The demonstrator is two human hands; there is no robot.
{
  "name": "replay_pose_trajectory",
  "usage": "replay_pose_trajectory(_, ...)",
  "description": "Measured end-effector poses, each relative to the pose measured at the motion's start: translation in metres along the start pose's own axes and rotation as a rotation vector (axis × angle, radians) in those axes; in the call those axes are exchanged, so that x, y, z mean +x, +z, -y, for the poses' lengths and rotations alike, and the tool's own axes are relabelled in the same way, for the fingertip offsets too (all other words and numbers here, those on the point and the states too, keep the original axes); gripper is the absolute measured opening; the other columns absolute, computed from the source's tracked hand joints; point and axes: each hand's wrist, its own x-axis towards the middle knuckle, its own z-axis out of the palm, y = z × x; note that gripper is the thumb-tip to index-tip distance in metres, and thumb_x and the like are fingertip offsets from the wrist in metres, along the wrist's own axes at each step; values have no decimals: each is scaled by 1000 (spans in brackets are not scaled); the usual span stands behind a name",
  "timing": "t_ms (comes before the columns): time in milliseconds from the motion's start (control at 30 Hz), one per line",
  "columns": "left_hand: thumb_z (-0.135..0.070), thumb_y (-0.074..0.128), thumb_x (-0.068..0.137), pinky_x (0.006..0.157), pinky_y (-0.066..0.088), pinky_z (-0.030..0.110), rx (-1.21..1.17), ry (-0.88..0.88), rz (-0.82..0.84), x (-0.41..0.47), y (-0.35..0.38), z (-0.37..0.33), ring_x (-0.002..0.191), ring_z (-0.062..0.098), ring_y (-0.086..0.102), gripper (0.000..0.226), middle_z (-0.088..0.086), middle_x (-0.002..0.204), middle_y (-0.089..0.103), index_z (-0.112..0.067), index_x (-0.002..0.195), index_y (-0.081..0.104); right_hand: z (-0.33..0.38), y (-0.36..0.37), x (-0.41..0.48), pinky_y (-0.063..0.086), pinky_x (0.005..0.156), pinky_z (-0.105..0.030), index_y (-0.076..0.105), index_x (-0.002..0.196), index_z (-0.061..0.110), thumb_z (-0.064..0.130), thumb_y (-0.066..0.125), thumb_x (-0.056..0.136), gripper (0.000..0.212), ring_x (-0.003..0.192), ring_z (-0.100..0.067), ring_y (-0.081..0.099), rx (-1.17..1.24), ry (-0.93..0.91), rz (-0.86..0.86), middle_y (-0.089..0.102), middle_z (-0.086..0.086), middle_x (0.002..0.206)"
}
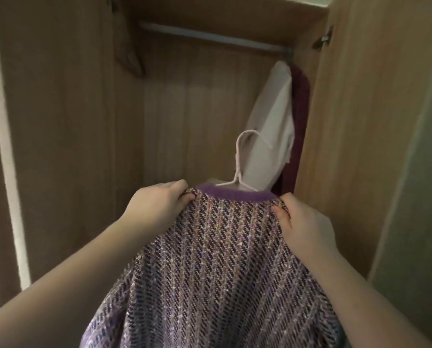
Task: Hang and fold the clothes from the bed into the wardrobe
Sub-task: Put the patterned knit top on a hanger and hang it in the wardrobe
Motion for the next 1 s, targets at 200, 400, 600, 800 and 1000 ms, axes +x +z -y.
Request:
replay_pose_trajectory(200, -63, 31, 98, 52, 41, 31, 148, -74, 120, 37, 31, 37, 70, 16, 58, 36, -8, 77, 60, -31, 90, 44, -5, 83, 59, 24, 44, -23, 55, 95, 24, 47, 44, 98, 25, 54, -12, 48, 97, -89, -26, 49, 12, 65)
replay_pose_trajectory(400, -57, 38, 97, 44, 29, 26, 323, -133, -127, 92, 55, 60, 57, 12, 48, 31, -12, 62, 48, -32, 80, 41, -18, 166, 146, 39, 54, -35, 51, 97, 21, 45, 40, 99, 26, 64, -16, 47, 307, -174, -48, 48, 9, 74)
replay_pose_trajectory(600, -58, 35, 98, 47, 45, 29, 491, -249, -122, 147, 49, 86, 54, 7, 49, 32, -12, 61, 49, -32, 82, 42, -10, 234, 250, 47, 53, -38, 51, 93, 22, 45, 43, 98, 25, 69, -20, 56, 384, -281, -175, 56, 5, 76)
replay_pose_trajectory(800, -58, 30, 99, 47, 47, 29, 720, -337, -210, 184, 31, 116, 54, 8, 51, 35, -11, 62, 50, -31, 81, 43, 53, 270, 333, 42, 63, -38, 43, 91, 28, 44, 34, 101, 20, 81, -21, 55, 459, -221, -146, 47, 8, 83)
replay_pose_trajectory(1000, -57, 36, 99, 39, 23, 26, 873, -339, -316, 225, 13, 169, 48, 12, 41, 36, -10, 57, 40, -29, 77, 40, 115, 292, 379, 47, 84, -46, 54, 117, 18, 40, 40, 100, 31, 105, -29, 56, 604, -98, -283, 59, -5, 111)
